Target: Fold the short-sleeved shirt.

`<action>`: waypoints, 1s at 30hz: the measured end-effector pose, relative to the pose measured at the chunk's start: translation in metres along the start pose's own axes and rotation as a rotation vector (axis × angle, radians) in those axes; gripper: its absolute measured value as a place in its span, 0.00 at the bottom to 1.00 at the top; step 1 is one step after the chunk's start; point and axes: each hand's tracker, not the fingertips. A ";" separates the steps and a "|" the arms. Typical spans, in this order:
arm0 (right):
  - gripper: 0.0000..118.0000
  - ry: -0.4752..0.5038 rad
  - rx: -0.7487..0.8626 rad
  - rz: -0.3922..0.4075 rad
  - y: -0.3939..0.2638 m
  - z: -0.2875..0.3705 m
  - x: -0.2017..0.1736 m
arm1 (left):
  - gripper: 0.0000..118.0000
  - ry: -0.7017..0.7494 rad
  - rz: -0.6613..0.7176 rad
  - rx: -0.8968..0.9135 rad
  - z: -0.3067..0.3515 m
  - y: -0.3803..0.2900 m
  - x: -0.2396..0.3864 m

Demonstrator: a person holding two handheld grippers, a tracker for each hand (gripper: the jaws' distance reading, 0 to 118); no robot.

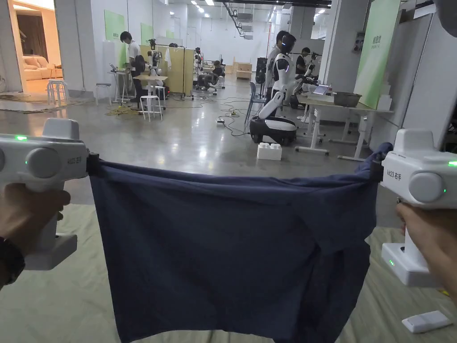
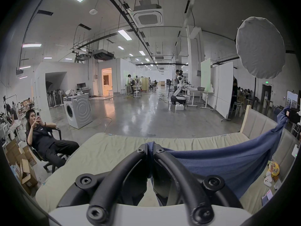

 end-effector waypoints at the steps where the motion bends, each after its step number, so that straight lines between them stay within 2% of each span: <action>1: 0.05 0.060 0.014 0.000 0.011 -0.017 -0.001 | 0.05 0.002 -0.019 0.018 0.001 -0.002 0.000; 4: 0.05 0.046 0.034 0.000 0.013 -0.019 0.001 | 0.05 0.019 -0.017 0.041 -0.016 0.018 -0.006; 5: 0.05 0.038 0.009 -0.027 0.035 -0.041 0.002 | 0.05 0.021 -0.022 0.044 -0.015 0.019 -0.006; 8: 0.05 0.026 0.038 -0.016 0.058 -0.073 0.005 | 0.05 0.032 -0.025 0.059 -0.058 0.064 -0.021; 9: 0.05 -0.010 0.052 0.012 0.062 -0.061 0.000 | 0.05 0.029 -0.019 0.064 -0.066 0.066 -0.029; 10: 0.05 -0.012 0.053 0.023 0.063 -0.063 0.000 | 0.05 0.030 -0.009 0.073 -0.044 0.069 -0.018; 12: 0.05 -0.010 0.050 0.018 0.061 -0.071 0.002 | 0.05 0.036 -0.007 0.074 -0.050 0.067 -0.024; 13: 0.05 0.007 0.080 0.031 0.060 -0.050 -0.010 | 0.05 0.037 -0.011 0.072 -0.056 0.064 -0.030; 14: 0.05 0.006 0.079 0.032 0.055 -0.047 -0.013 | 0.05 0.034 -0.016 0.058 -0.041 0.059 -0.005; 21: 0.05 0.024 -0.008 0.044 -0.008 -0.037 -0.022 | 0.05 0.017 -0.032 0.000 -0.053 0.003 -0.012; 30: 0.05 0.058 -0.097 0.041 -0.091 -0.010 -0.016 | 0.05 -0.018 -0.020 -0.055 0.002 -0.101 -0.012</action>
